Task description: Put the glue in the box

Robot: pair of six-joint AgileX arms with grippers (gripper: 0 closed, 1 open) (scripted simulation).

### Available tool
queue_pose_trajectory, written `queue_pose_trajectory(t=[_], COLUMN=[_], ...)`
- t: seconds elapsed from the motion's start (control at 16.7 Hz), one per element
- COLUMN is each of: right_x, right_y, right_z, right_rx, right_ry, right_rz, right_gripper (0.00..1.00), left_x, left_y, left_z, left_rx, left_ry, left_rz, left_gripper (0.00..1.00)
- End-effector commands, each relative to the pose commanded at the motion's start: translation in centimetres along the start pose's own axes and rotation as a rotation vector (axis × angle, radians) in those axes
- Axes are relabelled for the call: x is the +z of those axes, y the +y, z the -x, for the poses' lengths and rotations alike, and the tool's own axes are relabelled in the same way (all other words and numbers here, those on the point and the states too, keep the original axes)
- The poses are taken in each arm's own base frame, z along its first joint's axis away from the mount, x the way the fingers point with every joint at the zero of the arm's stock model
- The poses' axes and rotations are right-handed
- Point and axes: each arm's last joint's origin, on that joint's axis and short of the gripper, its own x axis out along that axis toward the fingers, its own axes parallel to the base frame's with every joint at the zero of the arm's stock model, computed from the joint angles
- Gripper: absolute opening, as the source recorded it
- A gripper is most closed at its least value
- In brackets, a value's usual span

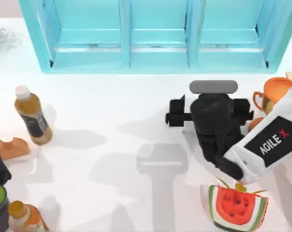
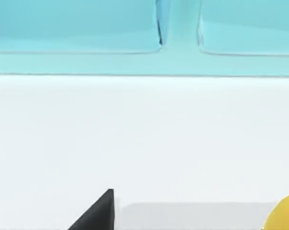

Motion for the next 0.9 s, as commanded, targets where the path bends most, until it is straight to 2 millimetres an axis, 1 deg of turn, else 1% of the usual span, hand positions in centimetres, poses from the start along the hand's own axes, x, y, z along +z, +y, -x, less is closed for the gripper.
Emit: queue_pose_trajectory(t=[0.6,0.66,0.9], right_x=[0.00,0.00,0.00], right_y=[0.00,0.00,0.00], right_z=[0.00,0.00,0.00], right_rx=[0.000,0.000,0.000], right_ry=[0.000,0.000,0.000], right_rz=[0.000,0.000,0.000], right_gripper=[0.02,0.00,0.00], left_x=[0.00,0.00,0.00], left_y=[0.00,0.00,0.00], left_z=[0.00,0.00,0.00], left_rx=[0.000,0.000,0.000], left_ry=[0.000,0.000,0.000], left_rz=[0.000,0.000,0.000], left_gripper=[1.00,1.00,1.00])
